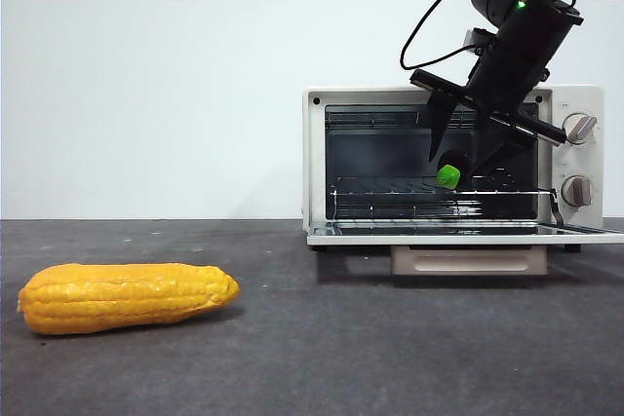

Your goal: Take the eggplant from the table,put the eggplant in the oven

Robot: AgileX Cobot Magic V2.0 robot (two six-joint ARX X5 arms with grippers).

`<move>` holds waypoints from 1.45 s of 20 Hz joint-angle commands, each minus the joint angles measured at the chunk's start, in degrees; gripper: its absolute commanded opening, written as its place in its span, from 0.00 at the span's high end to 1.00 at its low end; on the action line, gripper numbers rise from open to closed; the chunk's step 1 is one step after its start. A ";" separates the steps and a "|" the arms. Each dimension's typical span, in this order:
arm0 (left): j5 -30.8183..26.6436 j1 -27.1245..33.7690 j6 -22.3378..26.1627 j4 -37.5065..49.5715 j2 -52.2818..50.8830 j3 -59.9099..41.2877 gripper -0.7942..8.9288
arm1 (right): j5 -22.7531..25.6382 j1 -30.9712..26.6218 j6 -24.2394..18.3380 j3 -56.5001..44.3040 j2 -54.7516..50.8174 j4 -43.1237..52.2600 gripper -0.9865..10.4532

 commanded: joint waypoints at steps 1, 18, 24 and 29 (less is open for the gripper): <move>0.04 -0.24 0.74 0.00 -0.04 -0.13 0.92 | 0.15 0.00 0.42 0.26 0.96 -0.09 0.68; -0.15 -0.24 0.76 0.90 0.07 -0.13 0.92 | -6.14 0.11 -8.11 0.26 -9.81 -9.05 0.66; -0.15 -0.24 0.76 1.55 0.09 -0.13 0.92 | -8.76 0.11 -16.09 0.26 -21.88 -19.15 0.66; -0.15 -0.24 0.76 2.40 0.09 -0.13 0.92 | -8.87 0.11 -20.55 0.26 -30.80 -25.79 0.66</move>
